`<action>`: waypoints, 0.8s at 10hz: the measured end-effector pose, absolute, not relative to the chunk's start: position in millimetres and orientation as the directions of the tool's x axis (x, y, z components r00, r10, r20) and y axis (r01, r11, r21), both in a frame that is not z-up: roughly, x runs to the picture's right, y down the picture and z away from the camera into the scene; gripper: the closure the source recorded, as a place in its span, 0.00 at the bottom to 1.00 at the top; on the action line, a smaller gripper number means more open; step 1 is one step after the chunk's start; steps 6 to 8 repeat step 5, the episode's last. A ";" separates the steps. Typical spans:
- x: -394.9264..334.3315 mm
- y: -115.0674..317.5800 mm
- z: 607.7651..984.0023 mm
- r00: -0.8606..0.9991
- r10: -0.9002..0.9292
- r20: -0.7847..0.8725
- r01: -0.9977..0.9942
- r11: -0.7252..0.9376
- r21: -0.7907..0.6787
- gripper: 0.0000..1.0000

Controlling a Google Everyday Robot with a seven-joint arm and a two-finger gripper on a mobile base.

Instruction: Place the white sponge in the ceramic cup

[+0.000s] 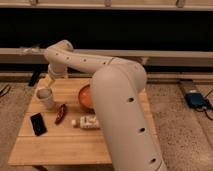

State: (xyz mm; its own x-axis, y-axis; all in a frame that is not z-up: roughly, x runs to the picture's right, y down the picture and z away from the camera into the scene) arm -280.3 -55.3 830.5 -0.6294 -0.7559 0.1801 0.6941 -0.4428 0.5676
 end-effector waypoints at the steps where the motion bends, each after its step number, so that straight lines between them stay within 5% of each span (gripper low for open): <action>1: -276.4 -58.4 825.2 -0.645 -0.735 0.210 0.687 -0.437 0.581 0.20; 8: -254.5 -50.6 814.1 -0.708 -0.621 0.335 0.653 -0.396 0.645 0.20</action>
